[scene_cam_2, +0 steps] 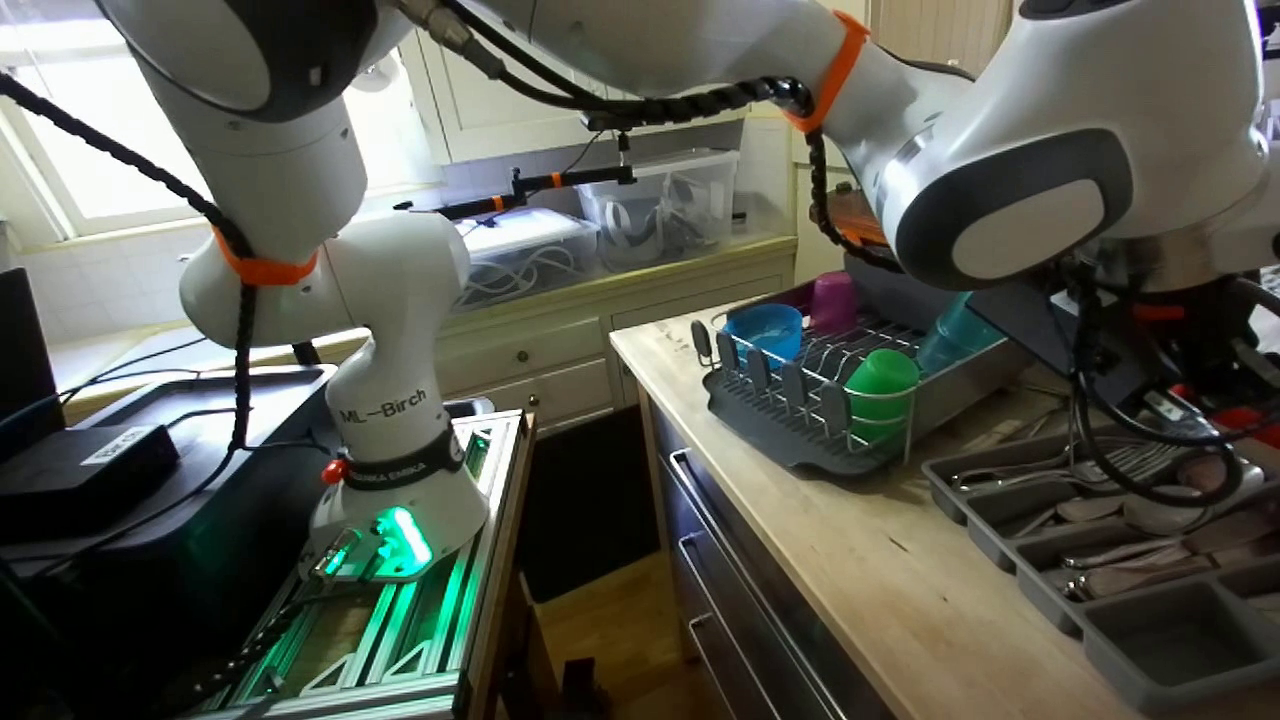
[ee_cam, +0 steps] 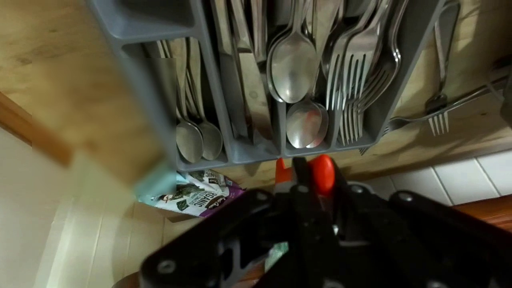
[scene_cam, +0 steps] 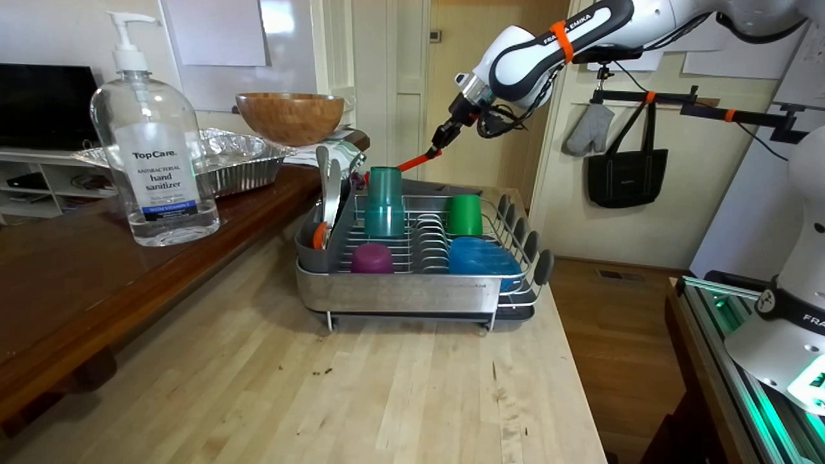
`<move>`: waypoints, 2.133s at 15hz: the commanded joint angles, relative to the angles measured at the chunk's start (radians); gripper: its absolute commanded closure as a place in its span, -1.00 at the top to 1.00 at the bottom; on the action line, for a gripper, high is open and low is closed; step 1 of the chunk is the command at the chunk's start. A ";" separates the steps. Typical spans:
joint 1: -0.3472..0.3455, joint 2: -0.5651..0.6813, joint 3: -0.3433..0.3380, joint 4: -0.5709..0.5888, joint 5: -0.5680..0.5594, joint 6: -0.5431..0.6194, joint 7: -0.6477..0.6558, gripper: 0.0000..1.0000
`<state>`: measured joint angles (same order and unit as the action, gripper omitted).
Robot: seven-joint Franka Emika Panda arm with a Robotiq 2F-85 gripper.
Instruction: Remove the orange spatula from the drying rack, put it in the utensil holder, remove the blue bowl and put it on the table
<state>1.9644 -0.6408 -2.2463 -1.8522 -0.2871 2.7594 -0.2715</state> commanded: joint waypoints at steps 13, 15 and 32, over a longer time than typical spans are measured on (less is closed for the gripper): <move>-0.122 0.071 0.093 -0.191 -0.107 -0.227 0.137 -0.25; -0.133 0.068 0.109 -0.182 -0.113 -0.291 0.151 0.01; -0.486 0.124 0.641 -0.177 -0.029 -0.546 -0.221 1.00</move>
<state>1.4791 -0.5329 -1.6009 -2.0288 -0.3378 2.2110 -0.4788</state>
